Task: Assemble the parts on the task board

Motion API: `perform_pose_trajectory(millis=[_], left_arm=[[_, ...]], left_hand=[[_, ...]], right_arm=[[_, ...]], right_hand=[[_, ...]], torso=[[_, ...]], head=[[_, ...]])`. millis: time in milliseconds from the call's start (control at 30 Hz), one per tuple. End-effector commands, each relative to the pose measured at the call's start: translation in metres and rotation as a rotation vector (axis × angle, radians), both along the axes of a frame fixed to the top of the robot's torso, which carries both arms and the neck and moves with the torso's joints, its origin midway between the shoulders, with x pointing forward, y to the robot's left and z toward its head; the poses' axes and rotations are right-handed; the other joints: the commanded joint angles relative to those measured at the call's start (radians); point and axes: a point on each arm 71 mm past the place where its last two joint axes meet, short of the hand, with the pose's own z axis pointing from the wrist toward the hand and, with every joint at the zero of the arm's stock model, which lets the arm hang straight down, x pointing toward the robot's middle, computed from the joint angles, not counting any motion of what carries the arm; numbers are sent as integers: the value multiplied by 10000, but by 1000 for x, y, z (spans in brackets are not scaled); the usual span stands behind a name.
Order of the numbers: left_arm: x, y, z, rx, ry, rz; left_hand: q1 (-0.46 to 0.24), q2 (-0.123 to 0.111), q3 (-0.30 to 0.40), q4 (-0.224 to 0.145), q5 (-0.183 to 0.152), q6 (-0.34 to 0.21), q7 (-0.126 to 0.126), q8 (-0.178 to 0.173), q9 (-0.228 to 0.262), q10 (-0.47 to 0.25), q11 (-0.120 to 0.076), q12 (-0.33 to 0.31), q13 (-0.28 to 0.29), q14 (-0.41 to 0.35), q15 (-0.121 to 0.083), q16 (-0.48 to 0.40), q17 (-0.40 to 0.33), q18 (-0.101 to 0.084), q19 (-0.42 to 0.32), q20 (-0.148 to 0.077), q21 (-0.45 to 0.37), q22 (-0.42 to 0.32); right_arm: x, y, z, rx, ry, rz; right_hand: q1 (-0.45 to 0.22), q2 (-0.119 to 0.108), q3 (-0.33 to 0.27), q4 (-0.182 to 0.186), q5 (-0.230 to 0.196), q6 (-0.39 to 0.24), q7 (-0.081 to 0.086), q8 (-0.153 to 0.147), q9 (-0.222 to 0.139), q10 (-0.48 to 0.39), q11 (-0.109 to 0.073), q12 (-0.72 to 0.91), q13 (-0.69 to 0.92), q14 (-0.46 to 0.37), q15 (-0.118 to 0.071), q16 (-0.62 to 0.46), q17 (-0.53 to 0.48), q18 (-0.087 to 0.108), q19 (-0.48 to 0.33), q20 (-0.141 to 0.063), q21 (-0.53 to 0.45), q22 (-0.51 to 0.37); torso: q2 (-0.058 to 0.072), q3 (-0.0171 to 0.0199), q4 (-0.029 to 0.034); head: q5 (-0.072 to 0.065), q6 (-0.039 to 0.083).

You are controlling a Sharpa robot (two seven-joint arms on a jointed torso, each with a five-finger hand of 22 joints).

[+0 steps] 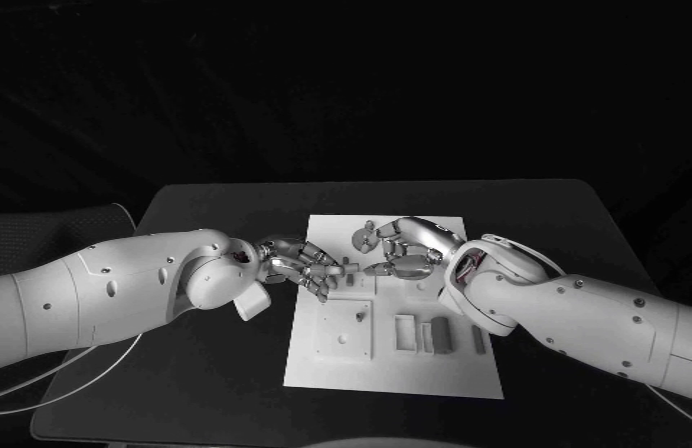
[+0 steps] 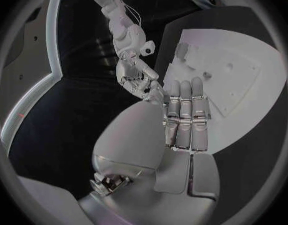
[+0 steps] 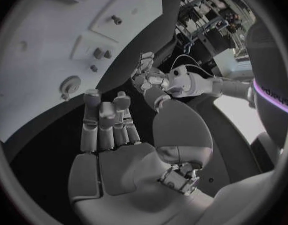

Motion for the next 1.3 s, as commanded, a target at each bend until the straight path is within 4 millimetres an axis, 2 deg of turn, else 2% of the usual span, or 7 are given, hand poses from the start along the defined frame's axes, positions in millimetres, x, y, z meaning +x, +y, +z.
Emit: perform_pose_trajectory(millis=[33,233,433,733,1033,1300], left_arm=[[0,-1,2,-183,-91,-113],[-1,-2,2,-194,-87,-128],[-1,-2,2,-198,-86,-135],[-1,-2,2,-194,-88,-131],[-1,-3,2,-178,-78,-165],[-1,-4,2,-156,-88,-193]], left_hand=[[-6,82,73,13,61,257,-207,100,68,81,-23,-38,8,-14,12,-56,11,169,-68,21,-46,10],[2,75,74,11,61,261,-208,102,70,89,-24,-45,8,-15,11,-57,13,168,-72,22,-47,12],[9,72,76,10,61,263,-208,102,71,95,-24,-51,8,-16,12,-58,15,168,-75,22,-49,14],[17,71,78,10,61,263,-208,101,72,101,-24,-60,7,-19,12,-59,17,166,-80,23,-50,15],[31,67,82,7,62,266,-206,101,74,110,-25,-72,7,-24,14,-62,20,166,-87,24,-53,17],[46,55,84,5,62,276,-199,105,78,129,-26,-82,9,-28,16,-65,23,164,-93,26,-55,21]], right_arm=[[5,-11,-3,2048,1815,-818],[9,-22,-12,2483,3225,-1638],[4,-21,-27,3199,4768,-2228],[-11,-14,-44,3315,6306,-2709],[-21,-4,-48,3805,7538,-2859],[-23,3,-47,4057,7781,-2748]], right_hand=[[-431,107,-366,-43,304,-435,477,85,19,-117,-9,99,17,-53,19,13,21,306,-34,51,-22,122],[-1285,207,-943,104,255,-371,441,171,30,-167,-30,134,7,-97,-11,26,20,306,-83,26,-65,111],[-1487,242,-1021,145,261,-313,411,223,39,-177,-59,149,-1,-103,-40,32,18,306,-83,-8,-83,103],[-1721,210,-1069,224,246,-284,391,262,41,-191,-79,167,-8,-115,-61,37,13,306,-83,-36,-103,97],[-2420,213,-1089,624,222,-211,348,343,40,-217,-122,197,-27,-129,-103,50,5,306,-84,-87,-142,93],[-2751,183,-1045,821,-32,-202,328,372,33,-228,-141,218,-36,-136,-123,62,4,306,-95,-137,-153,105]], torso=[[-4,-7,-11],[0,8,-5],[7,16,-6],[1,6,-1],[1,2,1],[3,1,8]], head=[[-4,38],[-13,60],[-25,63],[-31,50],[-36,43],[-33,25]])
